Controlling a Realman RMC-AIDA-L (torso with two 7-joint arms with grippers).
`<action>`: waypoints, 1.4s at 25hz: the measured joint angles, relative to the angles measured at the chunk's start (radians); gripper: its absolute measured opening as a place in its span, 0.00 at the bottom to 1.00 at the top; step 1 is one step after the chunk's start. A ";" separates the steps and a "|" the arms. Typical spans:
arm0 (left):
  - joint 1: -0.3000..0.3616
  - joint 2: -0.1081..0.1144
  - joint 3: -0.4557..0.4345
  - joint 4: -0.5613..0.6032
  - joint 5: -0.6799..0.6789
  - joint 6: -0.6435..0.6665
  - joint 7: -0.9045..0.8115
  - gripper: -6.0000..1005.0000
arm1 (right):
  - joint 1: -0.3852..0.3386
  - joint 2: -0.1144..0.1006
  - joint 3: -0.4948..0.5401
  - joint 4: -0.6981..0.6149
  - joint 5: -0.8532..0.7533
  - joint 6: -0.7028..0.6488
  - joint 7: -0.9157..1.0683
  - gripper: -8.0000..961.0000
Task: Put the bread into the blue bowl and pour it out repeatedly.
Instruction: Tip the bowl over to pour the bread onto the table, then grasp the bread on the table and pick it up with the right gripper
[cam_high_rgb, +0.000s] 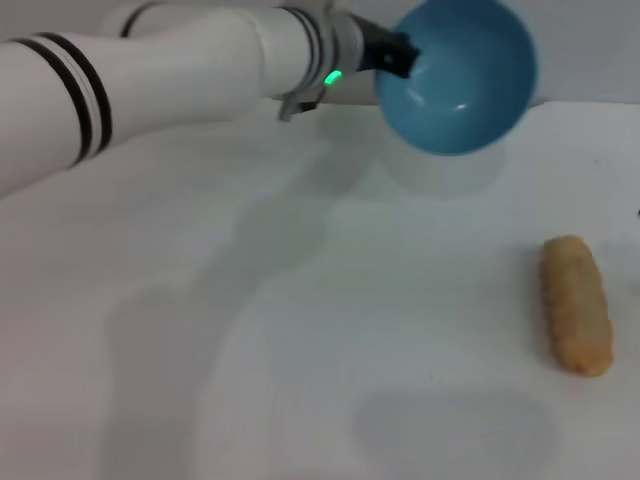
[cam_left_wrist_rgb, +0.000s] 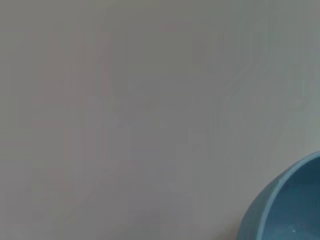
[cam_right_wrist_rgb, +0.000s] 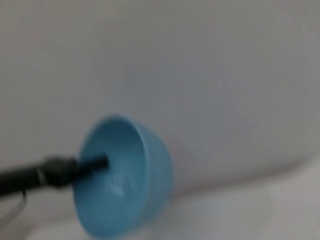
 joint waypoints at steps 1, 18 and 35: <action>0.000 0.000 0.000 0.000 0.000 0.000 0.000 0.00 | 0.005 0.000 0.000 -0.004 -0.026 0.000 0.028 0.40; 0.072 -0.002 -0.057 -0.007 0.001 0.005 0.027 0.00 | 0.047 -0.025 0.090 -0.050 -0.258 -0.052 0.346 0.41; 0.074 -0.007 -0.054 -0.007 0.001 -0.005 0.027 0.00 | 0.070 -0.003 0.142 0.070 -0.352 0.046 0.369 0.59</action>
